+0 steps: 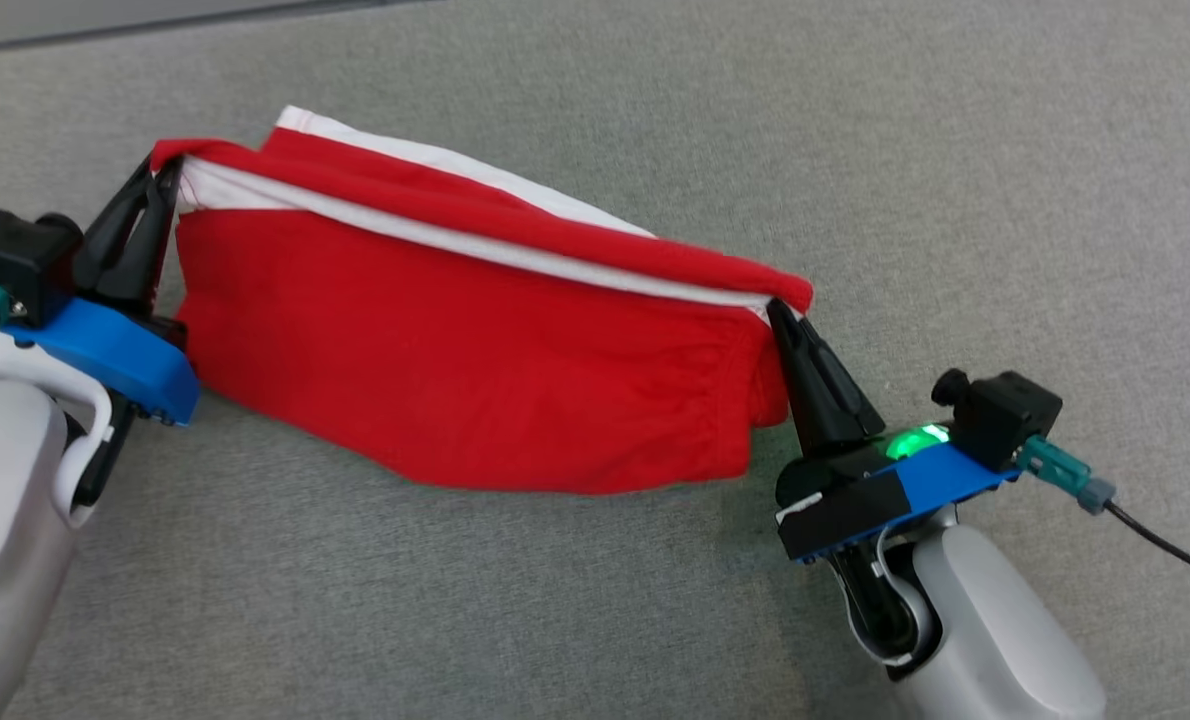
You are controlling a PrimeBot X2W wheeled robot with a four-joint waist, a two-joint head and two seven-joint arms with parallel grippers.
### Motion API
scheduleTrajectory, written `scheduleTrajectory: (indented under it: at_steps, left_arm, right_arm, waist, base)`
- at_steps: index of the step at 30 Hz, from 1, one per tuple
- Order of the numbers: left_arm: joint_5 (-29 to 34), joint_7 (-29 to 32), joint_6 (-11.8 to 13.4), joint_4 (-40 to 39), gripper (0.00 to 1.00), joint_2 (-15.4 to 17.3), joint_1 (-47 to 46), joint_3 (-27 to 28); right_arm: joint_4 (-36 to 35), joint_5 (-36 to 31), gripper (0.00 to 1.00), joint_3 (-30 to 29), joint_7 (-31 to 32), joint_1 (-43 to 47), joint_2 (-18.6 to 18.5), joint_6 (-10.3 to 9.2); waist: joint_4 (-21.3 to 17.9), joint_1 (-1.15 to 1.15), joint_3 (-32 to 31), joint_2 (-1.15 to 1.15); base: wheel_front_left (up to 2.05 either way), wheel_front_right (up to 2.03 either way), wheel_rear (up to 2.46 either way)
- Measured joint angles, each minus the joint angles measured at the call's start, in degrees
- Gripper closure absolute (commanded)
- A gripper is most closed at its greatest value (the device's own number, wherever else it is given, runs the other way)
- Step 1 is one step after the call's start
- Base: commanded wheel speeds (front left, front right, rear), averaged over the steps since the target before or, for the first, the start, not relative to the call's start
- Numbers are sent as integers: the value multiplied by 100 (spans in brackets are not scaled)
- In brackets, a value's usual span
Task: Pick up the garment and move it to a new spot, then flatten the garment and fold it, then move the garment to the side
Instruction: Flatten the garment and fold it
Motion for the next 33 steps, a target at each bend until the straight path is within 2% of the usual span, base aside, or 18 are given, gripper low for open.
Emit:
scheduleTrajectory:
  at_steps: [8,16,21,26,27,28,29,33]
  left_arm:
    - [-1223,0,1,-81,100,593,-815,-1477]
    - [-2386,265,3,-334,100,1232,-1697,-2913]
    - [-2876,282,3,-342,100,1444,-2147,-3531]
    - [-3096,200,3,-73,100,1450,-2388,-3888]
    - [-3126,182,3,-18,87,1444,-2392,-3932]
    - [-3152,149,3,32,22,1417,-2396,-3955]
    - [-3167,124,3,76,0,1384,-2403,-3968]
    - [-3207,30,3,323,0,1201,-2400,-3994]
  right_arm:
    - [-22,261,100,108,-2,-270,-3,-1]
    - [-79,439,100,336,-2,-304,-4,-1]
    - [-151,523,100,374,-2,-318,-3,-1]
    - [-186,576,100,397,-2,-334,-3,-1]
    - [-182,575,100,409,-2,-340,-3,-1]
    - [-170,563,69,409,-2,-348,-2,-1]
    - [-156,542,0,388,-2,-349,-2,-1]
    - [-110,125,0,230,-3,-356,-5,-1]
  waist:
    - [-192,0,365,0]
    - [-428,-1,548,-1]
    - [-560,-2,610,-2]
    - [-604,-2,615,-2]
    - [-607,-2,608,-2]
    - [-604,-2,603,-2]
    - [-592,-2,592,-2]
    - [-493,-1,492,-2]
  base:
    - [0,0,0]
    - [0,0,0]
    - [0,0,0]
    - [0,0,0]
    - [0,0,0]
    - [0,0,0]
    - [0,0,0]
    - [0,0,0]
